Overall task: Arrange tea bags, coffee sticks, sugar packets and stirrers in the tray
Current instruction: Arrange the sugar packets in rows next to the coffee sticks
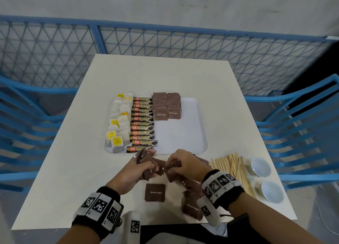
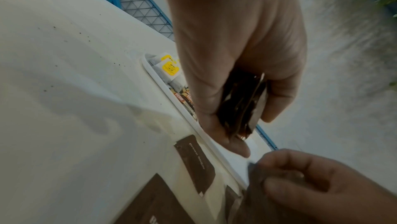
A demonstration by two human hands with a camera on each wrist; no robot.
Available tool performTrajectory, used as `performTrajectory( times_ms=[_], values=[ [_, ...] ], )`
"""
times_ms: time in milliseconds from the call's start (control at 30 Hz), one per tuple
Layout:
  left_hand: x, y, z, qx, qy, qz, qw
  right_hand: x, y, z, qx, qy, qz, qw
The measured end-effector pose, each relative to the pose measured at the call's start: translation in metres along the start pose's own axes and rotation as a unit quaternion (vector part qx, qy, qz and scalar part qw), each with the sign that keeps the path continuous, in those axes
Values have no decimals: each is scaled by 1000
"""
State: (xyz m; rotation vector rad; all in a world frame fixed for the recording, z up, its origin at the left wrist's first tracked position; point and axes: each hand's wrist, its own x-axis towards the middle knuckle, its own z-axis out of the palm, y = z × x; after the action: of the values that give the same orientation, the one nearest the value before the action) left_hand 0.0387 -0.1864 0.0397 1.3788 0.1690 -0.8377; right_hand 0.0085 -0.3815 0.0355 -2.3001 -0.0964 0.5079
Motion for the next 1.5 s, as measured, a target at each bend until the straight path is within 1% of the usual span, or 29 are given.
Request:
performTrajectory(
  times_ms=[33, 100, 167, 267, 367, 433, 500, 633, 667, 733, 800, 933, 1000, 1100, 1167, 1200, 1267, 1333, 1400, 1433, 1500],
  values=[
    [0, 1, -1, -2, 5, 7, 1000, -2, -4, -6, 41, 27, 7, 999],
    [0, 1, -2, -9, 9, 21, 1000, -4, -11, -16, 146, 54, 29, 987],
    [0, 3, -1, -16, -1, 30, 999, -3, -18, -23, 262, 59, 30, 963],
    [-2, 8, 2, -32, -42, 48, 997, -1, -30, -25, 393, 68, 15, 917],
    [-4, 15, 4, -44, -86, 69, 993, 4, -41, -19, 470, 67, 4, 880],
    [-4, 19, 3, -28, -119, 75, 990, 8, -47, -14, 481, 74, 0, 874],
    [-6, 22, 1, -11, -133, 80, 988, 12, -50, -11, 462, 100, 1, 881],
    [-6, 27, -4, -23, -106, 76, 991, 19, -53, -8, 366, 164, 1, 916],
    [-5, 27, -6, -34, -98, 75, 992, 19, -52, -7, 353, 181, 5, 918],
    [-4, 28, -13, -54, -79, 71, 993, 19, -51, -7, 354, 207, 19, 912],
    [-2, 28, -20, -66, -60, 72, 993, 16, -51, -9, 369, 206, 32, 906],
    [-3, 29, -29, -77, -35, 77, 993, 12, -50, -9, 353, 183, 37, 917],
    [-1, 29, -33, -85, -20, 77, 993, 11, -47, -9, 363, 162, 28, 917],
    [3, 28, -34, -101, 8, 85, 991, 11, -44, -11, 398, 133, 18, 907],
    [3, 33, -32, -106, 1, 95, 990, 12, -42, -16, 408, 133, 26, 903],
    [2, 36, -31, -104, -13, 101, 989, 13, -40, -20, 404, 134, 33, 904],
    [-2, 45, -26, -89, -54, 108, 989, 15, -34, -29, 362, 136, 44, 921],
    [-3, 54, -22, -72, -103, 109, 986, 16, -30, -39, 284, 132, 42, 949],
    [-1, 59, -17, -55, -136, 95, 985, 17, -31, -46, 228, 108, 28, 967],
    [1, 61, -14, -40, -146, 87, 985, 18, -31, -49, 218, 88, 20, 972],
    [8, 59, -7, -5, -141, 76, 987, 20, -30, -54, 222, 38, 15, 974]
  ],
)
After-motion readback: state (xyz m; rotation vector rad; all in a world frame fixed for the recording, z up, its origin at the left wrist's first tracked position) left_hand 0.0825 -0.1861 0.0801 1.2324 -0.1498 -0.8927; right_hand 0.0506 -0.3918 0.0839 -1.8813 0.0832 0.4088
